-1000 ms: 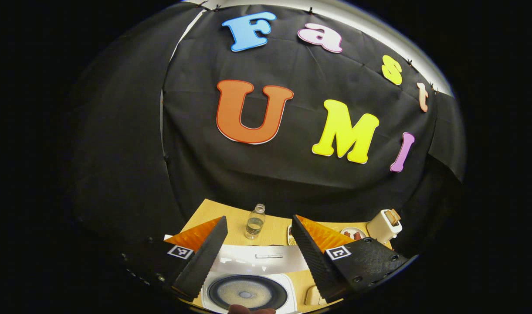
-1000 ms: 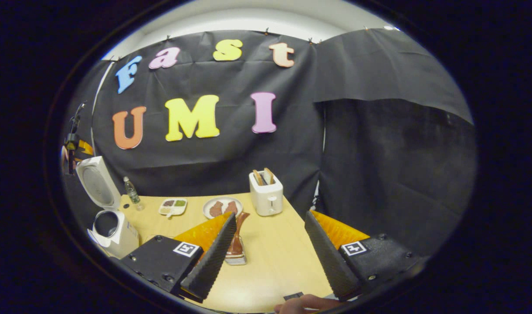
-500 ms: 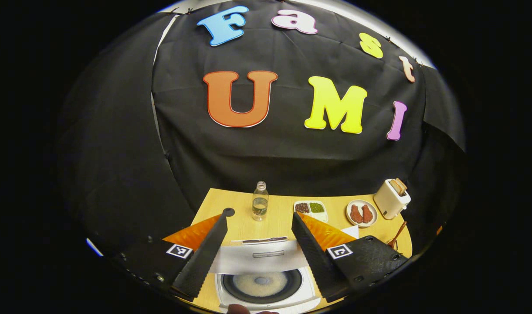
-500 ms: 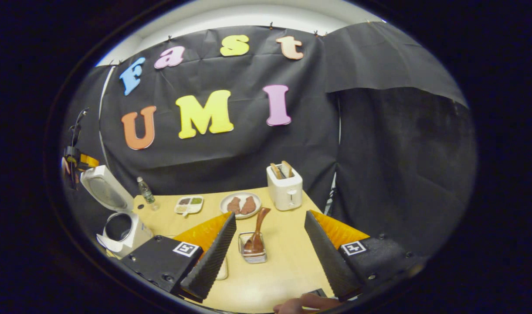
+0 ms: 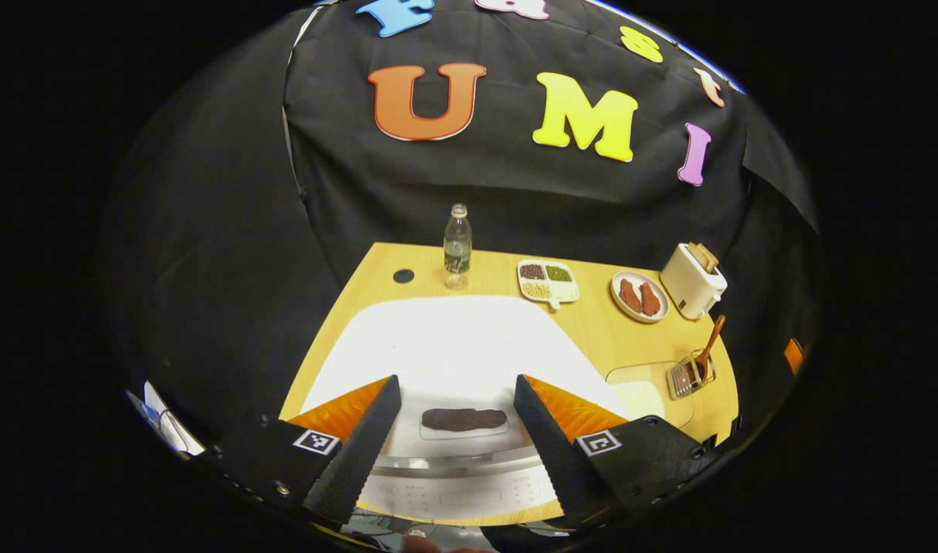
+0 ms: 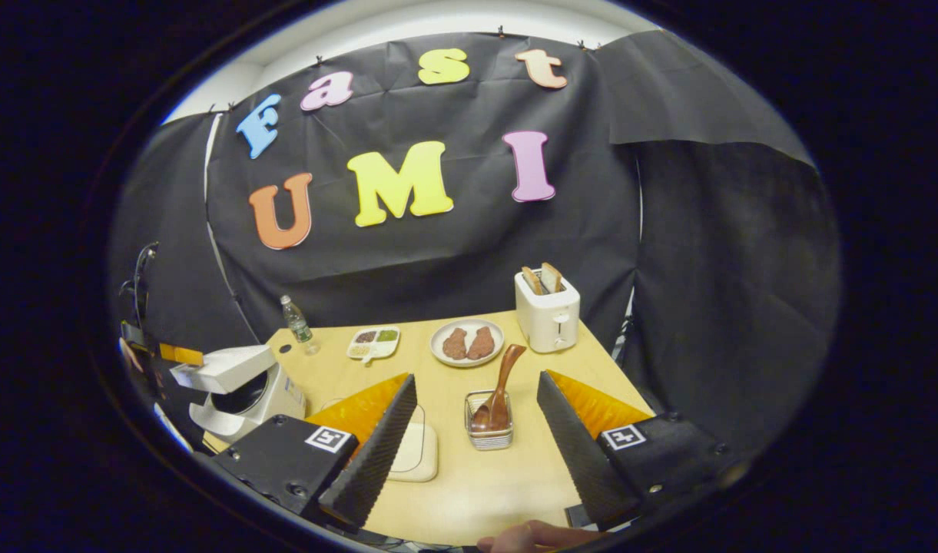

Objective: Close the left gripper, press the button to open the rice cooker; take a wooden spoon from the chopstick holder with the right hand, scoop a spoonful of rice and pour it into the rice cooker, then put the wooden spoon back into the chopstick holder.

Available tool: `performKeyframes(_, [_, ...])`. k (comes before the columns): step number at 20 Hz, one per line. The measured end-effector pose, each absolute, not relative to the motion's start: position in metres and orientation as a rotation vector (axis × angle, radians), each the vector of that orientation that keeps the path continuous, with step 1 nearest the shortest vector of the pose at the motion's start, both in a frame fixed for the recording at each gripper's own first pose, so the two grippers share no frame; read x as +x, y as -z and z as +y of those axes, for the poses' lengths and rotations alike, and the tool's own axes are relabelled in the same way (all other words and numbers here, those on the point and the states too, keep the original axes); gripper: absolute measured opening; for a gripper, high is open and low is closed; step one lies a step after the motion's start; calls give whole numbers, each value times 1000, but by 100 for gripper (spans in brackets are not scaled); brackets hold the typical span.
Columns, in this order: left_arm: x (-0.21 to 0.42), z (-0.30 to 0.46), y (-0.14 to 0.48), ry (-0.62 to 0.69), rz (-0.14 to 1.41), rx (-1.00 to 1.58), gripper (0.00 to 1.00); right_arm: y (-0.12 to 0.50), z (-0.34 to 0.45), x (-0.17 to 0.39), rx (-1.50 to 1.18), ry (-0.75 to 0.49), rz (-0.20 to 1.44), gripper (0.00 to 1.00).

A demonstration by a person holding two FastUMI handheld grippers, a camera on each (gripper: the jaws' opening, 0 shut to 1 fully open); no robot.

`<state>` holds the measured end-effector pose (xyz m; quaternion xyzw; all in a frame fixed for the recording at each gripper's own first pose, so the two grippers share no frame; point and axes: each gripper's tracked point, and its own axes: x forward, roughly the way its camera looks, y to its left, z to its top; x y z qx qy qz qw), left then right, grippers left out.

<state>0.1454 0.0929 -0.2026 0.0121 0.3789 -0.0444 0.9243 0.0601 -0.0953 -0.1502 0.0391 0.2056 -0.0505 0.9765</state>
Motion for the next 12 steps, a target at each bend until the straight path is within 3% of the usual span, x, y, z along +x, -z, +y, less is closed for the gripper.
performKeyframes(2, [133, 95, 222, 84, 816, 10, 97, 150, -90, 59, 71, 86, 418, 100])
performKeyframes(11, [104, 95, 262, 95, 942, 72, 98, 163, -78, 61, 89, 64, 443, 96])
performKeyframes(12, [109, 93, 262, 103, 928, 76, 99, 164, -78, 61, 92, 64, 444, 100])
